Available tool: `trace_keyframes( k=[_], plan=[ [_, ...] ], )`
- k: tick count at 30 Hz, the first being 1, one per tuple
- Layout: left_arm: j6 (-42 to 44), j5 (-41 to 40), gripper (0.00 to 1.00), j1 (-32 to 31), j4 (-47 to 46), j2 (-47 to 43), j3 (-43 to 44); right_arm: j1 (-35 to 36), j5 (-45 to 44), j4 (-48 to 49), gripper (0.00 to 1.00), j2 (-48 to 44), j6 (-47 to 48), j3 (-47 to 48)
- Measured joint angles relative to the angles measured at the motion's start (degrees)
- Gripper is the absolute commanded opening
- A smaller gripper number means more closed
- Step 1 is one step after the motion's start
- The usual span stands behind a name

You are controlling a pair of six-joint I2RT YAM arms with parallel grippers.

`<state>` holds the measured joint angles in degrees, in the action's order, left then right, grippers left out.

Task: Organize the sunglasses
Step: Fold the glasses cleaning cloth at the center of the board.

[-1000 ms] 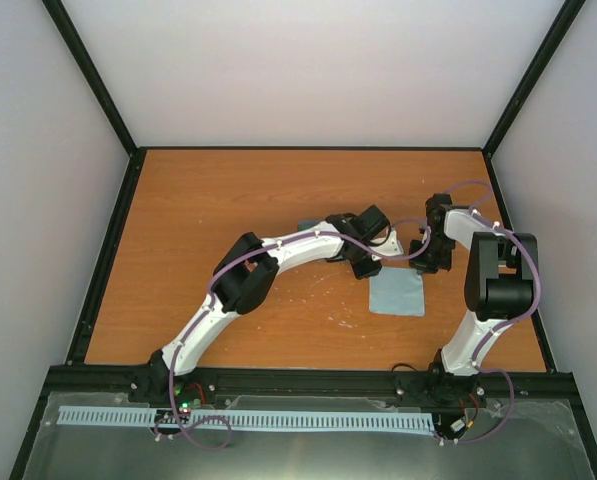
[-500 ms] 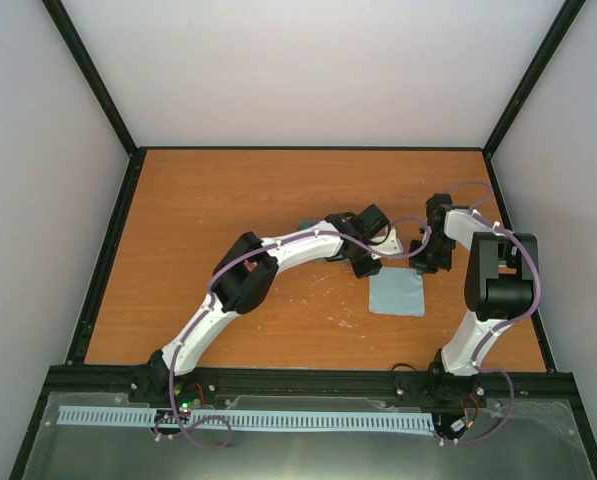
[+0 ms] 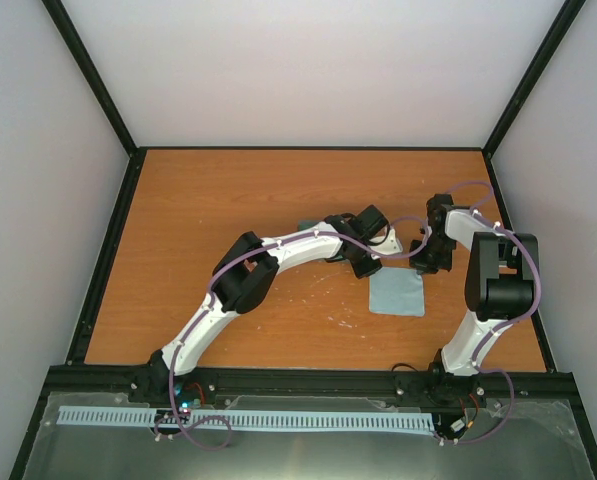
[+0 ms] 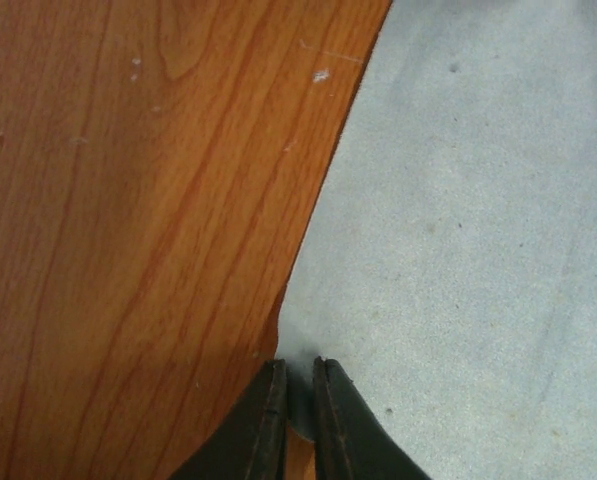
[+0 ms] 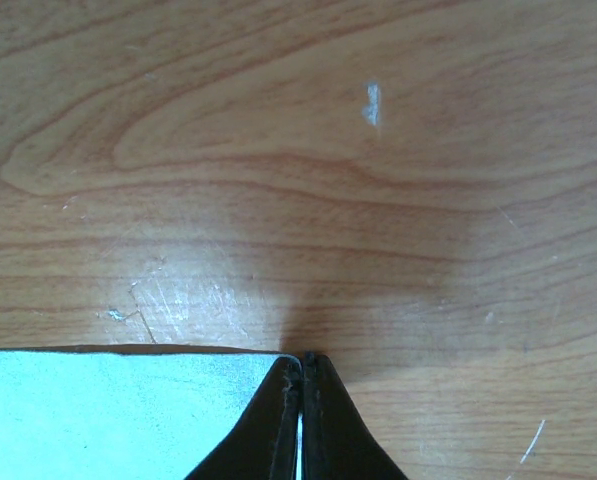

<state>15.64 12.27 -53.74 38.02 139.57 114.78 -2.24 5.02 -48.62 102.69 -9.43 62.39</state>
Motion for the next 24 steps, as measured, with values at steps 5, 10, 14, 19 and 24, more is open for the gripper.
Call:
trace_keyframes(
  k=[5,10,14,19,24],
  plan=[
    [-0.24,0.61,0.01,0.00,-0.11,0.00,-0.11,-0.02,0.15,0.09,0.03,-0.15,0.00,-0.20],
    [-0.26,0.83,0.01,0.00,-0.11,0.00,-0.11,-0.04,0.17,-0.02,0.03,-0.22,0.00,-0.20],
    [-0.26,0.76,0.01,0.04,-0.07,0.00,-0.09,-0.04,0.15,-0.33,0.03,-0.50,0.00,-0.26],
    [-0.26,0.35,0.01,0.07,0.90,0.00,0.35,-0.04,0.15,-0.70,0.03,-3.17,0.00,-0.35],
    [-0.24,-0.26,0.01,0.07,1.95,0.00,0.90,-0.04,0.22,-0.63,0.03,-6.40,0.02,-0.57]
  ],
)
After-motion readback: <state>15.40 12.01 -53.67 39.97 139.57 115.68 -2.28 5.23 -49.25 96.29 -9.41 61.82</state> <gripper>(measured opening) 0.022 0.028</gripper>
